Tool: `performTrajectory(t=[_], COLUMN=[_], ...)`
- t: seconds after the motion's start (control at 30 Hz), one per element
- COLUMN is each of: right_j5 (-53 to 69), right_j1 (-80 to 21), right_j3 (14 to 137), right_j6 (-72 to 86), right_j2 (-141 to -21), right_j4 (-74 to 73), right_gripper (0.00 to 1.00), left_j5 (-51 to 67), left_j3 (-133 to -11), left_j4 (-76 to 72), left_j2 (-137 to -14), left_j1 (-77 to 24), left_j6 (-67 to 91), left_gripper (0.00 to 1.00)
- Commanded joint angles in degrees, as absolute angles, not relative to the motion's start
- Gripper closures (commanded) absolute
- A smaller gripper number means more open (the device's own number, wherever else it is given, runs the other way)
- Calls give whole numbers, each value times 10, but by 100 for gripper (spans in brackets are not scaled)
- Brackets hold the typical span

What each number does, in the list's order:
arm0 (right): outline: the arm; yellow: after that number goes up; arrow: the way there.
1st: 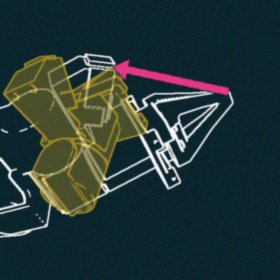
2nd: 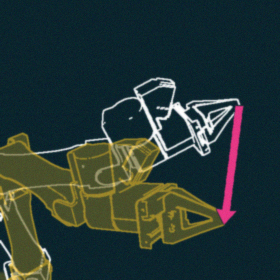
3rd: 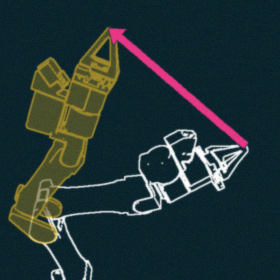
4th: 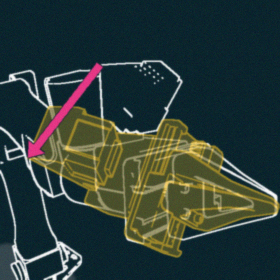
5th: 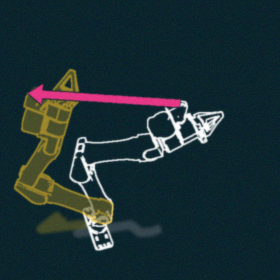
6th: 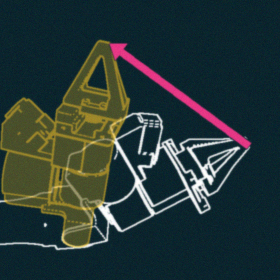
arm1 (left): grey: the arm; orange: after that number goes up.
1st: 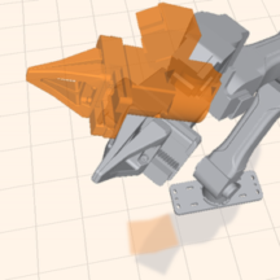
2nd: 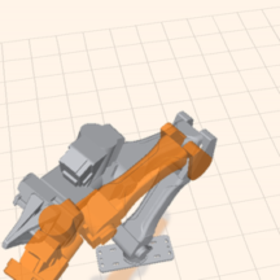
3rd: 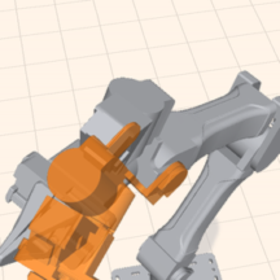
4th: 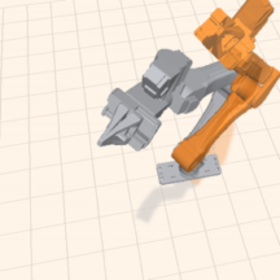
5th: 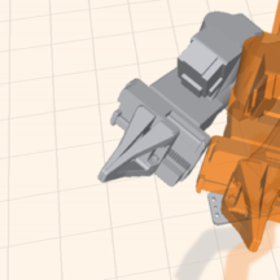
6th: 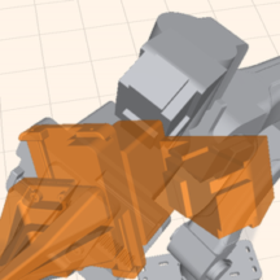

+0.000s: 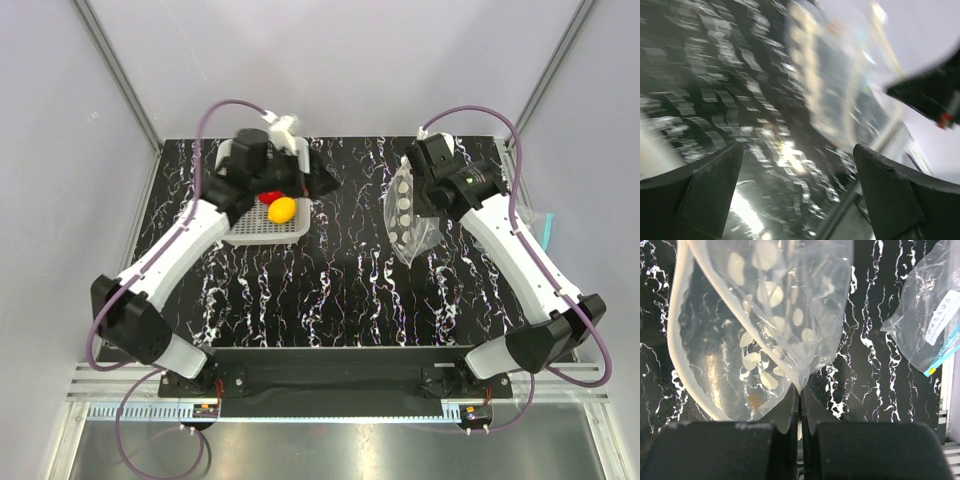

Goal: Place the food in the zip-top bag and seal the zipper
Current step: Open the zipper of the food storage bag, then pick up the fake fruit from the bin.

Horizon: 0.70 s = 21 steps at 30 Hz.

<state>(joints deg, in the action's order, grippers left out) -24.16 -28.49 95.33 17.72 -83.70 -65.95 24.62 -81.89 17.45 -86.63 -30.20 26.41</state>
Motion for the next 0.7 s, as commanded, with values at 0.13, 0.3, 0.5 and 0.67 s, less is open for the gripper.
performTrajectory(t=[0.13,0.3,0.5,0.67], right_j5=[-214,-193,-189,-182], right_j1=[-287,-287,-287,-287], right_j3=[940,930,912,897], right_j6=[163,155,152,152], right_j2=[-823,-812,-782,-769], right_j4=[-641,-640,-635,-631], right_gripper=[100,100,100,100], left_j5=[75,-68,-31,-58], left_j3=[-822,-871,-899,-925], left_j4=[324,394,387,370], left_j2=[-858,-960,-1044,-1108], left_j1=[-212,-200,-185,-185], left_j6=[164,126,108,98], left_gripper=[1,1,1,1])
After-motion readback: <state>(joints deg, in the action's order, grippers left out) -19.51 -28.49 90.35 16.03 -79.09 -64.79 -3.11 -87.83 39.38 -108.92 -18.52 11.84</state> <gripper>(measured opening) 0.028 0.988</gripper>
